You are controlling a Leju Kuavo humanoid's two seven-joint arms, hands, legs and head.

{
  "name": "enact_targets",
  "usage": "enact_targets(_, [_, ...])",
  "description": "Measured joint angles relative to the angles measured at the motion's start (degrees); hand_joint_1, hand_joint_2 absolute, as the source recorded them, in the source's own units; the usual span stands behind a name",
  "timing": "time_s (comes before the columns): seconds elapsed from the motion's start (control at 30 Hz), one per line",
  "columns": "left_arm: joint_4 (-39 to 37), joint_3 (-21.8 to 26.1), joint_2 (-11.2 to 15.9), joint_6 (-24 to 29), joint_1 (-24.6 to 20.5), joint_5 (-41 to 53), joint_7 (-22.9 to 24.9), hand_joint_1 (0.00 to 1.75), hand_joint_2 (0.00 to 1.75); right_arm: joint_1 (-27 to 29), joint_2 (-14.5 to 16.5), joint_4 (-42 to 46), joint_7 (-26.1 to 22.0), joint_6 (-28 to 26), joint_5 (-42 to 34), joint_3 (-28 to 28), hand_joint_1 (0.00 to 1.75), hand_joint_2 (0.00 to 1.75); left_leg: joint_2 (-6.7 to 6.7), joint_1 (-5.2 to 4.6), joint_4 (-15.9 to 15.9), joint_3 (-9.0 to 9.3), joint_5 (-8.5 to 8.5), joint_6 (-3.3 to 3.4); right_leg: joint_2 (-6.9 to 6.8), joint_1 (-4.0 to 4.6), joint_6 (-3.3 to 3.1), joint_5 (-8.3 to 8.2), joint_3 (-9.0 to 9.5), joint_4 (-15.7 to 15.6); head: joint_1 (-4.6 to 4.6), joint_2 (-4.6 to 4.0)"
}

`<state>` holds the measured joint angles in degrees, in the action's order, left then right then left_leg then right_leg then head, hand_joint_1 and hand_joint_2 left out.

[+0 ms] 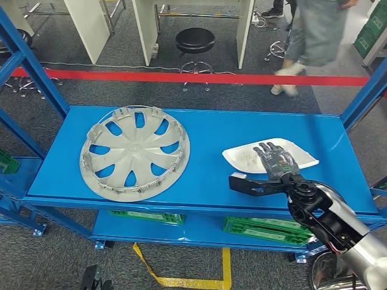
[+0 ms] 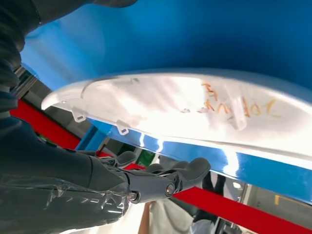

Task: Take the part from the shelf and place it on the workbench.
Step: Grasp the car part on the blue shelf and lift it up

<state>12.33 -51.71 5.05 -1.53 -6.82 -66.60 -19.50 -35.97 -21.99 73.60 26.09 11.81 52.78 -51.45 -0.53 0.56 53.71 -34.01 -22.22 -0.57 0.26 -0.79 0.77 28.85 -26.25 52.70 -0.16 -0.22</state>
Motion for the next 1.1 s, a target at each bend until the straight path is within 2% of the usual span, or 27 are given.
enact_targets(0.47, [0.00, 0.00, 0.00, 0.36, -0.28, 0.17, 0.16, 0.00, 0.00, -1.00, 2.72, -7.03, -2.30, -5.26, 0.90, 0.56, 0.00, 1.75, 0.00, 0.00, 0.00, 0.00, 0.00, 0.00, 0.00, 0.01, 0.00, 0.00, 0.02, 0.00, 0.02, 0.00])
enact_targets(0.73, [0.00, 0.00, -0.03, 0.58, -0.48, 0.19, 0.20, 0.00, 0.00, -3.04, 6.95, -13.81, -5.77, -11.03, 1.36, 0.56, 0.00, 1.75, 0.00, 0.00, 0.00, 0.00, 0.00, 0.00, 0.01, 0.01, 0.00, 0.00, 0.02, 0.01, 0.02, 0.00])
enact_targets(0.93, [0.00, 0.00, -0.06, 1.00, -0.50, 0.23, 0.20, 0.00, 0.00, -4.55, 9.09, -18.50, -6.90, -12.55, 1.75, 0.56, 0.14, 1.75, 0.01, 0.00, 0.00, 0.00, 0.00, 0.00, 0.01, 0.01, 0.00, 0.00, 0.00, 0.00, 0.00, 0.00])
enact_targets(0.97, [0.00, 0.00, -0.07, 1.02, -0.50, 0.27, 0.20, 0.00, 0.00, -4.73, 9.27, -19.08, -7.02, -12.67, 1.77, 0.56, 0.23, 1.75, 0.01, 0.00, 0.00, 0.00, 0.00, 0.00, 0.01, 0.01, 0.00, 0.00, -0.01, 0.00, 0.01, 0.00])
enact_targets(1.03, [0.00, 0.00, -0.07, 1.03, -0.50, 0.39, 0.20, 0.00, 0.00, -5.01, 9.54, -20.05, -7.20, -12.84, 1.77, 0.56, 0.69, 1.75, 0.00, 0.00, 0.00, 0.00, 0.00, 0.00, 0.00, 0.01, 0.00, 0.00, -0.02, 0.00, 0.01, 0.00])
enact_targets(1.07, [0.00, 0.00, -0.07, 1.03, -0.50, 0.45, 0.20, 0.00, 0.00, -5.08, 9.66, -20.46, -7.23, -12.89, 1.77, 0.56, 1.02, 1.75, 0.00, 0.00, 0.00, 0.01, 0.00, 0.00, 0.00, 0.01, 0.00, 0.00, -0.02, 0.00, 0.01, 0.00])
enact_targets(1.1, [0.00, 0.00, -0.07, 1.03, -0.50, 0.50, 0.20, 0.00, 0.00, -5.12, 9.75, -20.83, -7.25, -12.92, 1.77, 0.56, 1.27, 1.75, 0.00, 0.00, 0.00, 0.01, 0.00, 0.00, 0.00, 0.01, 0.00, 0.00, -0.02, 0.00, 0.00, 0.00])
